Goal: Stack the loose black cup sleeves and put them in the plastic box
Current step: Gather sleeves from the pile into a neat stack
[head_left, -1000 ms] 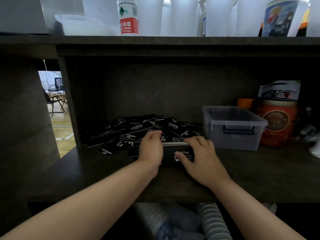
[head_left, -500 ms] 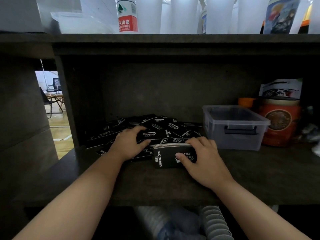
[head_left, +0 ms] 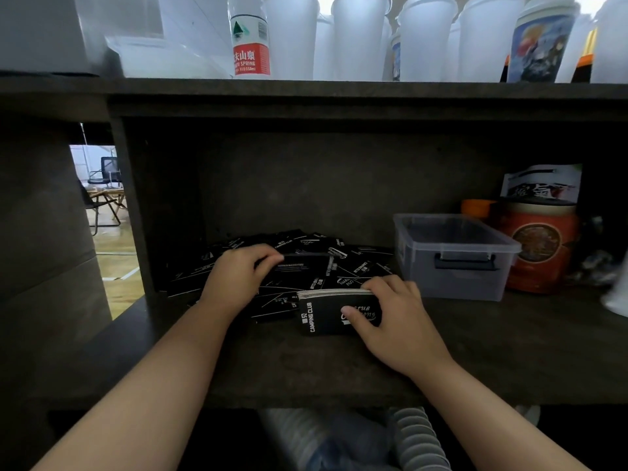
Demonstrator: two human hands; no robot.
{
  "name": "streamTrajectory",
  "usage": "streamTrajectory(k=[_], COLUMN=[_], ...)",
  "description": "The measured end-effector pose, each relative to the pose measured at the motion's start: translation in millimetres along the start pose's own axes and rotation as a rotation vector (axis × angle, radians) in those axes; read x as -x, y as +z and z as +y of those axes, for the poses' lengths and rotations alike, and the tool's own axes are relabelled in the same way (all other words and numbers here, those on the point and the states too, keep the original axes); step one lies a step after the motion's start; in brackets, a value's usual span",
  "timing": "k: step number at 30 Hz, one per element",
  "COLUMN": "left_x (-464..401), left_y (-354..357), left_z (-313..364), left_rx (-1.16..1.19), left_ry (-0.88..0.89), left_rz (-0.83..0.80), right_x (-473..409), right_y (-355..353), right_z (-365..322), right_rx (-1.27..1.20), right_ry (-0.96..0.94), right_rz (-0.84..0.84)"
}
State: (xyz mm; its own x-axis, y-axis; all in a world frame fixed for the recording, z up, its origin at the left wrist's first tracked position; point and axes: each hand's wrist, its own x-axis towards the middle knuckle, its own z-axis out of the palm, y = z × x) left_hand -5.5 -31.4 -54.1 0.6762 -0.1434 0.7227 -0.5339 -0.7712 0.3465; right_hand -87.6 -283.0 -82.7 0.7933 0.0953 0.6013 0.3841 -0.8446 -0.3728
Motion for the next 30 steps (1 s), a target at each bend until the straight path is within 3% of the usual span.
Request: streamTrajectory(k=[2, 6, 8, 10, 12, 17, 24, 28, 30], left_x=[0, 14, 22, 28, 37, 28, -10, -3, -5], left_y=[-1, 5, 9, 15, 29, 30, -22, -19, -13], left_z=[19, 67, 80, 91, 100, 87, -62, -105, -108], left_rx=[0.112, 0.337, 0.454, 0.582, 0.648, 0.553, -0.23, -0.284, -0.326], left_ry=[0.038, 0.011, -0.191, -0.523, -0.694, -0.64, -0.218, -0.599, -0.615], left_rz=[0.09, -0.272, -0.291, -0.185, -0.122, -0.097, 0.035, -0.169, -0.28], right_x=[0, 3, 4, 4, 2, 1, 0, -1, -1], right_y=[-1, -5, -6, -5, -4, -1, 0, 1, 1], right_z=[-1, -4, -5, -5, -4, 0, 1, 1, 1], right_rx=[-0.015, -0.186, -0.16, -0.073, -0.031, 0.015, 0.027, 0.011, 0.0], right_ry=[0.009, 0.031, 0.023, 0.02, 0.014, -0.009, -0.014, -0.017, -0.024], right_rz=[0.01, 0.038, 0.033, -0.011, -0.023, 0.007, 0.013, 0.009, 0.016])
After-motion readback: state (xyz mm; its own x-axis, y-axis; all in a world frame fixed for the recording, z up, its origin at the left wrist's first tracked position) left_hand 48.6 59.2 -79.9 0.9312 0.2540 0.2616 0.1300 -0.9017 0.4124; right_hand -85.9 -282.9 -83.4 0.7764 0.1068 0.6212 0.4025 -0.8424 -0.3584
